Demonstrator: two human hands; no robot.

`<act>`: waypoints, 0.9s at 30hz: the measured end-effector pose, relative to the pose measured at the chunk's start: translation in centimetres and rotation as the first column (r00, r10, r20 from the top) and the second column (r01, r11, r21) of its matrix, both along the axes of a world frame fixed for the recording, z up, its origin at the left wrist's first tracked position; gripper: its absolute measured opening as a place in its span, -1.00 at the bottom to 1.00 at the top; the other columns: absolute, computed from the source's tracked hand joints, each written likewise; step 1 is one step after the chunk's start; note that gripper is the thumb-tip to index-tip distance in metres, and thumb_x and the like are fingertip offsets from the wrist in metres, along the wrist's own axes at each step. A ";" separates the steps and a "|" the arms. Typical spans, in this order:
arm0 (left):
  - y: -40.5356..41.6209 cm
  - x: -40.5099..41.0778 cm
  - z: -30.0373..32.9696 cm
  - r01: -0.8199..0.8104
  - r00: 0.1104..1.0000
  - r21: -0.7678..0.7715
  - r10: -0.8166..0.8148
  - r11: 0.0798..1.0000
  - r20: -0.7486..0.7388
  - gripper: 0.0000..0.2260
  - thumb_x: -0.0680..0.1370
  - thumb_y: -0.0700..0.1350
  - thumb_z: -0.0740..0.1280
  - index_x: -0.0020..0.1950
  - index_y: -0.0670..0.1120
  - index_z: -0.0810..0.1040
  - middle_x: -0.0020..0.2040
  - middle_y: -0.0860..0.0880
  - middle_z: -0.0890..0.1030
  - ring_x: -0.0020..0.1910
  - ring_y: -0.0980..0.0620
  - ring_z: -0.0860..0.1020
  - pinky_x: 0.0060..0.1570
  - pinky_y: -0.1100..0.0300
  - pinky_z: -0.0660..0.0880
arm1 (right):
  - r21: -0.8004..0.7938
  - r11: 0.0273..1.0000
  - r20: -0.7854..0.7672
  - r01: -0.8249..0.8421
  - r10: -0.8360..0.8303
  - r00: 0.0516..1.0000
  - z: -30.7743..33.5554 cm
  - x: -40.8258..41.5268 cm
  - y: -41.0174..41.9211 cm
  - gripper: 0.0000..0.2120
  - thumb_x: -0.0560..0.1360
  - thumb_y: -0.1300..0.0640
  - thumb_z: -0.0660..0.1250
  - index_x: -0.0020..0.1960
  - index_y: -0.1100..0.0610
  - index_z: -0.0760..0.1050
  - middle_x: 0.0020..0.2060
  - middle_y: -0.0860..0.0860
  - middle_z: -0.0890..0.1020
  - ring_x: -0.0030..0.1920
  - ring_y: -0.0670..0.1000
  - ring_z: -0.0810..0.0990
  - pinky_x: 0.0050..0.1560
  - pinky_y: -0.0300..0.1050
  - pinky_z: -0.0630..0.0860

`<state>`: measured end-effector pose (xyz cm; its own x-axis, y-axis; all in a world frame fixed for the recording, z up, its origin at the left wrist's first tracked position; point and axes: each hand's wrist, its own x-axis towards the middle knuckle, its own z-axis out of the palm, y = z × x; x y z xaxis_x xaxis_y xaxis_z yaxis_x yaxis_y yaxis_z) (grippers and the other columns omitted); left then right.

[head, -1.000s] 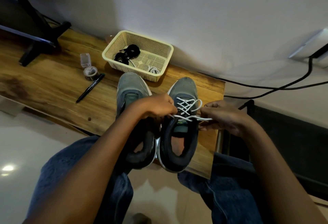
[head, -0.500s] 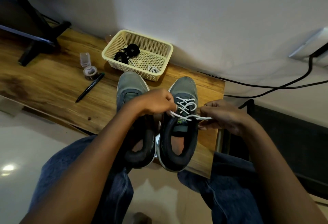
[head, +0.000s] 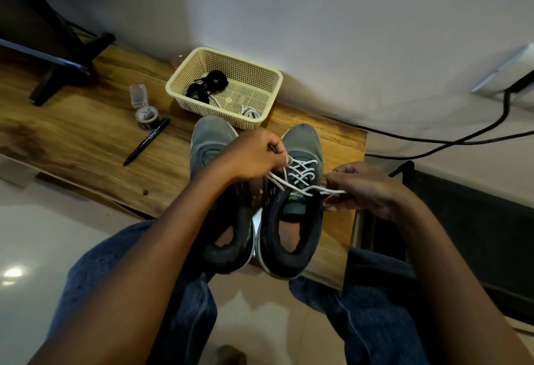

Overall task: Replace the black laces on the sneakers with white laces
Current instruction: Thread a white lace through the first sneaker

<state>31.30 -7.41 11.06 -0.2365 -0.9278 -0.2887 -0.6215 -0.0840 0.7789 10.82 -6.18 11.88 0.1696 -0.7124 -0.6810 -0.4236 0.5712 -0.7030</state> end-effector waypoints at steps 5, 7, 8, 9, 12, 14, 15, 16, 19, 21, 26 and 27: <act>0.2 0.0 0.2 -0.059 0.997 -0.063 0.056 0.996 -0.057 -0.93 0.48 -0.13 0.45 -0.14 0.01 0.59 -0.22 -0.10 0.66 -0.27 -0.01 0.59 -0.03 -0.04 0.57 | 0.004 1.000 0.016 0.012 -0.012 1.000 0.1 0.0 0.0 -0.76 0.57 0.28 0.24 -0.27 0.26 0.50 -0.35 0.18 0.65 -0.30 0.08 0.64 -0.28 -0.16 0.63; 0.1 0.2 0.4 -0.097 0.992 -0.072 0.090 0.993 -0.091 -0.91 0.48 -0.14 0.45 -0.09 0.02 0.58 -0.20 -0.12 0.66 -0.20 -0.07 0.63 -0.01 -0.07 0.58 | 0.006 1.000 0.024 0.004 -0.004 1.000 0.1 0.0 0.0 -0.75 0.57 0.28 0.24 -0.27 0.26 0.51 -0.35 0.18 0.66 -0.31 0.07 0.64 -0.28 -0.17 0.63; 0.1 0.3 0.5 -0.112 0.990 -0.075 0.105 0.991 -0.099 -0.90 0.47 -0.13 0.45 -0.08 0.02 0.57 -0.21 -0.10 0.67 -0.16 -0.07 0.65 0.01 -0.05 0.58 | 0.007 1.000 0.028 -0.002 0.002 1.000 0.1 0.0 0.0 -0.75 0.57 0.28 0.24 -0.27 0.26 0.52 -0.35 0.17 0.66 -0.32 0.06 0.64 -0.30 -0.18 0.64; 0.1 0.4 0.6 -0.123 0.988 -0.071 0.115 0.990 -0.104 -0.89 0.47 -0.13 0.45 -0.07 0.02 0.56 -0.21 -0.07 0.67 -0.13 -0.06 0.65 0.04 -0.03 0.56 | 0.008 1.000 0.030 -0.009 0.009 1.000 0.2 -0.1 0.1 -0.76 0.57 0.27 0.24 -0.26 0.26 0.52 -0.36 0.16 0.66 -0.33 0.05 0.64 -0.32 -0.19 0.63; 0.3 0.5 0.8 -0.122 0.984 -0.045 0.114 0.992 -0.139 -0.88 0.48 -0.14 0.44 -0.06 0.02 0.55 -0.22 -0.05 0.67 -0.10 -0.04 0.66 0.09 0.01 0.53 | 0.006 1.000 0.024 -0.014 0.014 1.000 0.0 -0.2 0.0 -0.76 0.57 0.27 0.24 -0.25 0.26 0.53 -0.36 0.16 0.66 -0.36 0.02 0.65 -0.35 -0.21 0.62; 0.3 0.4 0.9 -0.117 0.981 -0.033 0.110 0.993 -0.163 -0.88 0.48 -0.16 0.44 -0.05 0.01 0.55 -0.23 -0.05 0.67 -0.10 -0.05 0.66 0.09 0.07 0.52 | 0.003 1.000 0.028 -0.010 0.010 1.000 -0.1 -0.3 -0.1 -0.76 0.57 0.27 0.25 -0.26 0.26 0.54 -0.33 0.18 0.66 -0.35 0.04 0.65 -0.32 -0.19 0.63; 0.3 0.4 1.0 -0.114 0.978 -0.023 0.108 0.993 -0.181 -0.88 0.49 -0.17 0.43 -0.05 -0.01 0.55 -0.24 -0.05 0.67 -0.12 -0.04 0.66 0.07 0.10 0.51 | 0.004 1.000 0.030 -0.011 0.011 0.999 -0.1 -0.3 -0.1 -0.77 0.57 0.27 0.26 -0.25 0.26 0.54 -0.32 0.19 0.66 -0.35 0.04 0.65 -0.31 -0.19 0.64; 0.3 0.4 1.0 -0.108 0.974 -0.013 0.103 0.994 -0.200 -0.89 0.49 -0.18 0.43 -0.03 -0.03 0.56 -0.26 -0.04 0.66 -0.15 -0.01 0.66 0.05 0.12 0.51 | 0.007 1.000 0.033 -0.014 0.014 0.999 -0.2 -0.4 -0.1 -0.77 0.57 0.26 0.26 -0.25 0.26 0.54 -0.32 0.19 0.66 -0.34 0.04 0.65 -0.30 -0.19 0.64; 0.1 0.9 1.0 -0.062 0.971 0.016 0.064 0.998 -0.229 -0.91 0.54 -0.19 0.37 0.03 -0.09 0.59 -0.22 -0.01 0.66 -0.21 0.13 0.62 -0.02 0.16 0.51 | 0.017 1.000 0.055 -0.002 0.001 0.998 -0.1 -0.5 -0.1 -0.79 0.57 0.24 0.25 -0.22 0.25 0.55 -0.30 0.20 0.67 -0.31 0.05 0.66 -0.26 -0.17 0.64; -0.1 1.5 0.9 -0.029 0.979 0.043 0.038 0.999 -0.202 -0.85 0.61 -0.18 0.26 0.11 -0.12 0.60 -0.07 -0.07 0.66 -0.10 0.09 0.61 -0.04 0.22 0.52 | 0.028 0.998 0.073 0.054 -0.056 0.996 -0.3 -0.7 -0.2 -0.77 0.59 0.24 0.22 -0.19 0.27 0.55 -0.28 0.21 0.67 -0.29 0.08 0.66 -0.19 -0.09 0.64; 0.0 3.3 0.0 0.085 0.996 0.124 -0.088 0.989 0.018 -0.79 0.63 -0.22 0.19 0.05 -0.06 0.61 -0.03 -0.06 0.67 0.02 -0.01 0.61 0.06 0.16 0.51 | 0.104 0.991 0.089 0.085 -0.094 0.992 -0.3 -2.0 0.3 -0.73 0.63 0.24 0.10 -0.04 0.32 0.55 -0.16 0.28 0.65 -0.23 0.12 0.66 -0.23 -0.07 0.65; -0.1 3.7 -0.5 0.115 0.987 0.135 -0.129 0.984 0.099 -0.81 0.61 -0.20 0.25 -0.04 0.04 0.61 -0.08 0.03 0.68 0.00 0.03 0.61 0.14 0.05 0.48 | 0.108 0.993 0.087 0.056 -0.065 0.994 -0.4 -2.4 0.4 -0.75 0.63 0.24 0.12 0.00 0.33 0.54 -0.13 0.29 0.65 -0.21 0.11 0.66 -0.25 -0.10 0.65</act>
